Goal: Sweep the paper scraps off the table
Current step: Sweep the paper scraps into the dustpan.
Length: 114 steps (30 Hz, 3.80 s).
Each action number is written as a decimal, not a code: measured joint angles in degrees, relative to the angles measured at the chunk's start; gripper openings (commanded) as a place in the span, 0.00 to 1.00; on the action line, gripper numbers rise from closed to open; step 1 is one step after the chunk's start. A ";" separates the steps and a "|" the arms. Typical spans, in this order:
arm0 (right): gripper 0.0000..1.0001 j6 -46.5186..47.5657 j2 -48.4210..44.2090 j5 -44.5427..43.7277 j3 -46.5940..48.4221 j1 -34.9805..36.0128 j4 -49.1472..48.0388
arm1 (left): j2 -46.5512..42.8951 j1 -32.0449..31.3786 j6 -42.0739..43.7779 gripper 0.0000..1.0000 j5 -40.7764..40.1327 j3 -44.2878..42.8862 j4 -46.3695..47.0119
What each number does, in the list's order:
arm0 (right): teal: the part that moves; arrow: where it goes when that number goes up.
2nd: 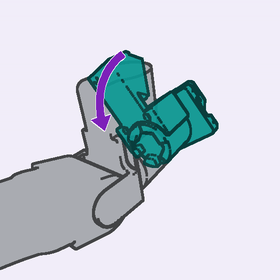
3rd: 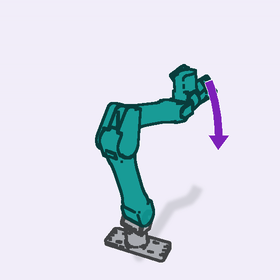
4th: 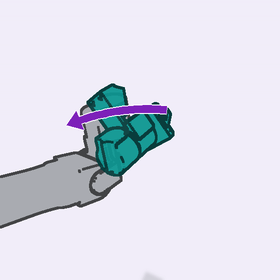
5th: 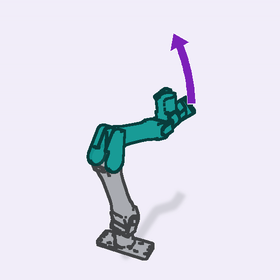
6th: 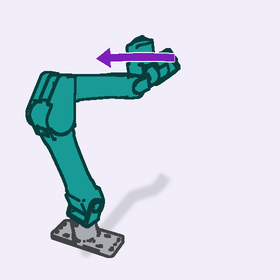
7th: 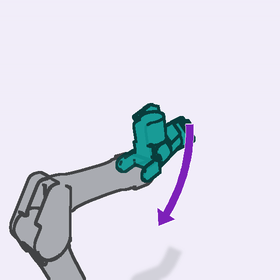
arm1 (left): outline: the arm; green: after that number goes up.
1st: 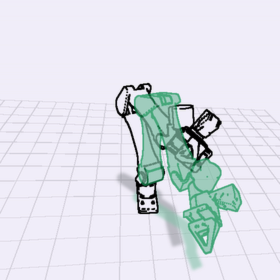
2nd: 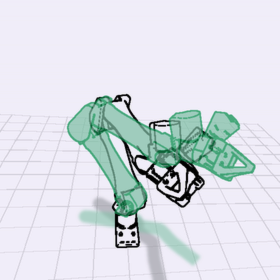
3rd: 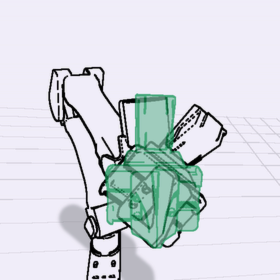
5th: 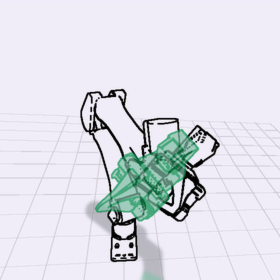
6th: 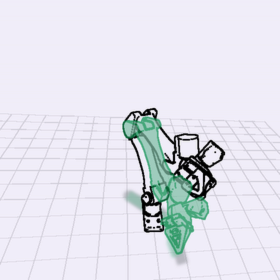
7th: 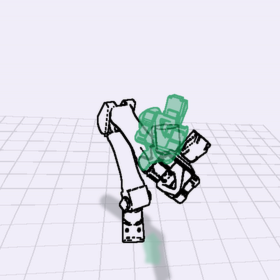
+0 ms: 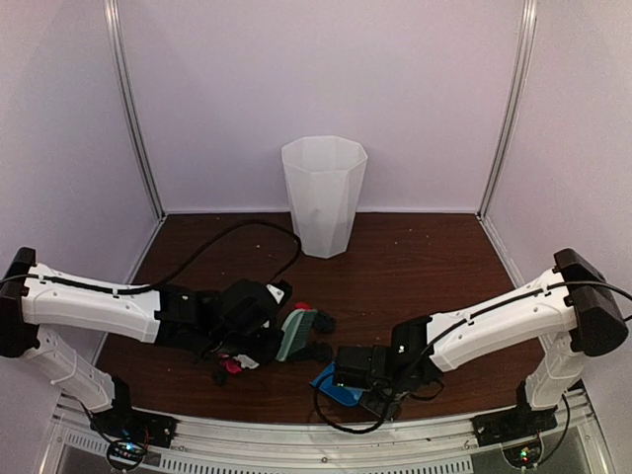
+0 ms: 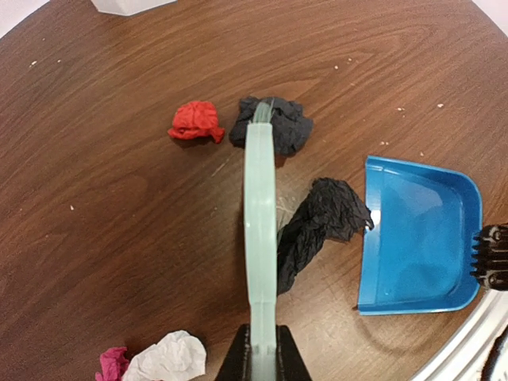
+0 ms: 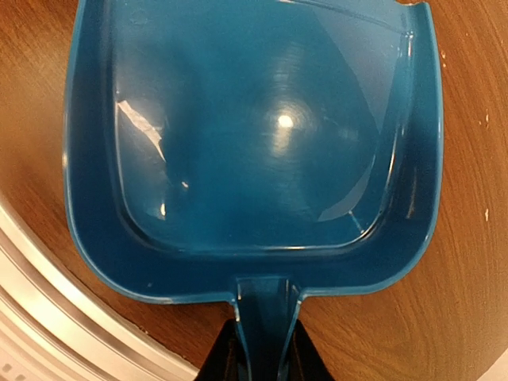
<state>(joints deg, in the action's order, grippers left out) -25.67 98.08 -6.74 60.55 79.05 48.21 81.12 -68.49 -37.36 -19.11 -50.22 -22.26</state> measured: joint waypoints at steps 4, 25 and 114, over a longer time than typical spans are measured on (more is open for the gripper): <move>0.00 1.20 1.84 -0.87 1.22 0.00 -0.28 | 0.42 -1.73 0.94 0.00 1.22 -0.17 0.81; 0.00 -0.57 -3.37 -1.81 -7.02 0.00 -10.36 | -3.21 -6.64 3.41 0.00 6.43 -1.11 2.99; 0.00 2.47 -4.87 1.70 -8.98 -10.27 -16.65 | 12.09 2.25 18.47 0.00 12.09 -14.29 1.11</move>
<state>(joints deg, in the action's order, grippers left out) -23.20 93.21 -5.04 51.57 68.77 31.55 93.21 -66.24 -18.90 -7.03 -64.51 -21.15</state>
